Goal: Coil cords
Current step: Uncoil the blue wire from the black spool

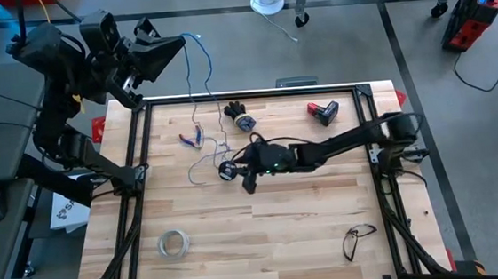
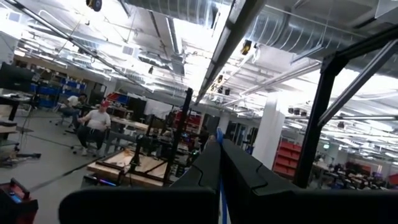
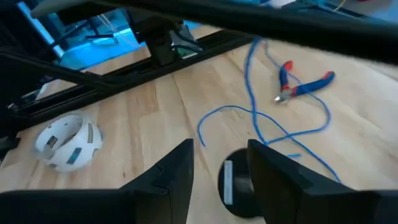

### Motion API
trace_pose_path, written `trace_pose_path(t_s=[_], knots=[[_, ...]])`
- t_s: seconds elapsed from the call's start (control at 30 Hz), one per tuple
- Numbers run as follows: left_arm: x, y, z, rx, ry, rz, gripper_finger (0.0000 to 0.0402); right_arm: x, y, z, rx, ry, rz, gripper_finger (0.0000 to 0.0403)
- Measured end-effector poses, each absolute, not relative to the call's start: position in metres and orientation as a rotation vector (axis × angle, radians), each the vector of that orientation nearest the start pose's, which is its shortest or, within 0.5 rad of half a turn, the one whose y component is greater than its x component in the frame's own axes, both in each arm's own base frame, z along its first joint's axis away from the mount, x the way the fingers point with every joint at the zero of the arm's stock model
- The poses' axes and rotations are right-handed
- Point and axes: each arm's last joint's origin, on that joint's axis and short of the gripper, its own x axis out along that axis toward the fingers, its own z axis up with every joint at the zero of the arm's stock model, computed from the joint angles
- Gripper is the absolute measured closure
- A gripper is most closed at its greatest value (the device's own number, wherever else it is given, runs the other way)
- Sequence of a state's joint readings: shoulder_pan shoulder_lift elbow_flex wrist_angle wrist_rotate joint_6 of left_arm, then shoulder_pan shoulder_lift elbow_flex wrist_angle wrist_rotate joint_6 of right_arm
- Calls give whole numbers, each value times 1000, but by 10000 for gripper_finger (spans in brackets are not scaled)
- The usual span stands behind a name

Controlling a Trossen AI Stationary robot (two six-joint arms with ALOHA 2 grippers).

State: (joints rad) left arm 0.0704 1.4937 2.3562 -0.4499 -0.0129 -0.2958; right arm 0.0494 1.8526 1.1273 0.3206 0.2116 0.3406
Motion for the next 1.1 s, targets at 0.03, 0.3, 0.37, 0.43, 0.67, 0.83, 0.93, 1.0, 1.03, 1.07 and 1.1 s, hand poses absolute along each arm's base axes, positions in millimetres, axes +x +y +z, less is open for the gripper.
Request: trace_pose_path(t_s=[0.03, 0.3, 0.37, 0.43, 0.67, 0.83, 0.93, 1.0, 1.03, 1.07, 1.1], knots=[[202, 15, 631, -288, -422, 19, 401, 410, 13, 198, 281, 359, -238, 259], [202, 15, 630, -315, -421, 16, 401, 438, 5, 187, 182, 361, -328, 259], [202, 15, 630, -317, -420, 16, 401, 442, 4, 185, 164, 386, -355, 259], [202, 15, 630, -317, -420, 16, 401, 444, 2, 184, 147, 397, -365, 259], [199, 15, 631, -304, -425, 18, 401, 445, 1, 185, 134, 429, -365, 319], [192, 15, 632, -280, -425, 51, 401, 444, 9, 185, 161, 440, -337, 393], [182, 17, 628, -245, -365, 150, 401, 441, 13, 192, 182, 450, -330, 400], [175, 18, 620, -219, -272, 232, 398, 438, 16, 197, 176, 464, -323, 400], [170, 19, 615, -220, -218, 271, 394, 436, 16, 199, 167, 476, -318, 401], [167, 19, 610, -226, -157, 308, 388, 435, 17, 199, 158, 489, -317, 401], [163, 20, 603, -231, -88, 342, 381, 433, 17, 201, 154, 497, -315, 401]])
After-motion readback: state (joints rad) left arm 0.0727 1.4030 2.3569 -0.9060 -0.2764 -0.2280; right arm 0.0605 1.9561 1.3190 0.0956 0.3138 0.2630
